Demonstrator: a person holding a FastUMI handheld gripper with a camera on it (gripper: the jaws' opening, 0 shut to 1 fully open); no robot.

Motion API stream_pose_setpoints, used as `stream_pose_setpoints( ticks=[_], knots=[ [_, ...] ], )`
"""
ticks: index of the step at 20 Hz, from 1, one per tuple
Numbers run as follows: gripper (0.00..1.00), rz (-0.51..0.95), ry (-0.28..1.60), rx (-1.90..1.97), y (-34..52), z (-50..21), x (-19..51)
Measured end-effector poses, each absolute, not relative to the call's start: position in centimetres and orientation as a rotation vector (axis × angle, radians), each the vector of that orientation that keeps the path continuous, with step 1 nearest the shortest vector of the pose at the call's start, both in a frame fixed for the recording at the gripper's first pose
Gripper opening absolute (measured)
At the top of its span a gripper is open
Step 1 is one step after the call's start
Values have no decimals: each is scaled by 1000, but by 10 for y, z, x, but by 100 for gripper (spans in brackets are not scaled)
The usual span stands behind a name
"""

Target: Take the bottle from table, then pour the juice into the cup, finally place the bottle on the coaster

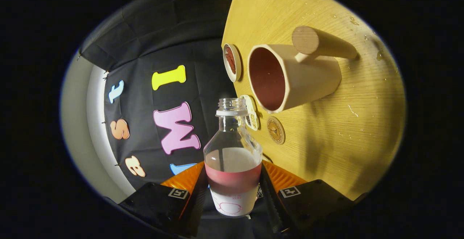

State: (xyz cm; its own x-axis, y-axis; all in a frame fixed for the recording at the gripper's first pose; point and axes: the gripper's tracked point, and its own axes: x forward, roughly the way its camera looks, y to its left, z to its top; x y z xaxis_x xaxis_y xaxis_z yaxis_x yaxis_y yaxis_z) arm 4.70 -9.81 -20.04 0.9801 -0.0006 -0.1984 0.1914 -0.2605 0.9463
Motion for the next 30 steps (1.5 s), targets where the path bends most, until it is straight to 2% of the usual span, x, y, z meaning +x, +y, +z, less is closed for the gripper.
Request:
stream_pose_setpoints(
  ticks=[30],
  knots=[
    [75, -198, 137, 1996, -101, -201, 47]
  ],
)
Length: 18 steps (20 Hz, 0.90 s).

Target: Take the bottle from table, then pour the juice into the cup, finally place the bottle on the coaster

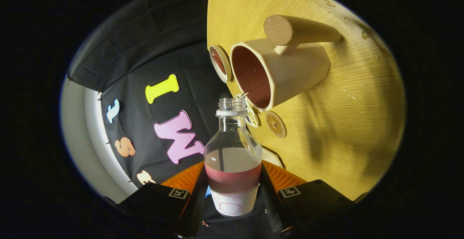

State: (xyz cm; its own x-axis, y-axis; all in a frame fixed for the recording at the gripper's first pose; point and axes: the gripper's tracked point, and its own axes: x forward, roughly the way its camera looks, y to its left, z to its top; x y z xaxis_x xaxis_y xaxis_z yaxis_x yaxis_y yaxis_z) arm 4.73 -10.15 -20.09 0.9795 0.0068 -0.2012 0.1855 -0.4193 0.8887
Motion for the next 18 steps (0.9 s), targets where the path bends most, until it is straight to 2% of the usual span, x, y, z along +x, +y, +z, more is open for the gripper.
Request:
stream_pose_setpoints(
  ticks=[18],
  knots=[
    [75, -205, 142, 2110, -109, -191, 49]
  ],
)
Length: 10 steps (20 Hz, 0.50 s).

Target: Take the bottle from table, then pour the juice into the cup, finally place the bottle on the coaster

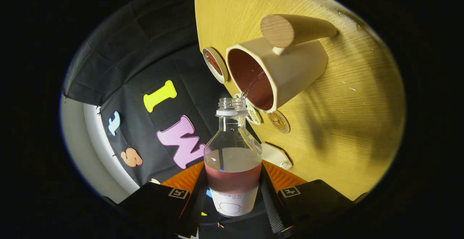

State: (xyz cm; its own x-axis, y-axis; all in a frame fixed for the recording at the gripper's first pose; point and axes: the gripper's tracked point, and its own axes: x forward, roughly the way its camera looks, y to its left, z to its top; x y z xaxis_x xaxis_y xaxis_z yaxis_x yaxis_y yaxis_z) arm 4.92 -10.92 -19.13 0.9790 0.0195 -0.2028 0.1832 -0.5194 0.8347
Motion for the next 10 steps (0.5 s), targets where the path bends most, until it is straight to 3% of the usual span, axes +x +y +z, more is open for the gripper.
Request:
stream_pose_setpoints(
  ticks=[10],
  knots=[
    [75, -227, 160, 2161, -111, -195, 55]
  ],
)
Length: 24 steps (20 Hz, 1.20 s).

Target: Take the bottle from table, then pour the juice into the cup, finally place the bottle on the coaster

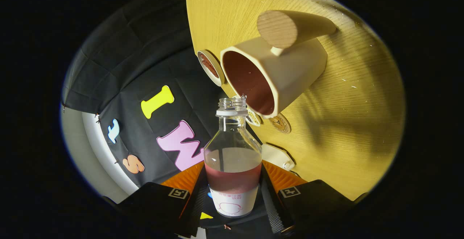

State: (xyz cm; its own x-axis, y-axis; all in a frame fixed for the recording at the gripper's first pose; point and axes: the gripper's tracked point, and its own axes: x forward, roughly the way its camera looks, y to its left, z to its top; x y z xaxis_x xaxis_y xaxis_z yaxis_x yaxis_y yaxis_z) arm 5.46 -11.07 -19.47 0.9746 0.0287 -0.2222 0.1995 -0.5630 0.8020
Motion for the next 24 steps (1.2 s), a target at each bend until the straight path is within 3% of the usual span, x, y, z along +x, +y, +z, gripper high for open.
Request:
stream_pose_setpoints(
  ticks=[6, 24],
  knots=[
    [76, -218, 163, 2194, -107, -190, 60],
    [76, -288, -116, 2383, -137, -189, 47]
  ],
)
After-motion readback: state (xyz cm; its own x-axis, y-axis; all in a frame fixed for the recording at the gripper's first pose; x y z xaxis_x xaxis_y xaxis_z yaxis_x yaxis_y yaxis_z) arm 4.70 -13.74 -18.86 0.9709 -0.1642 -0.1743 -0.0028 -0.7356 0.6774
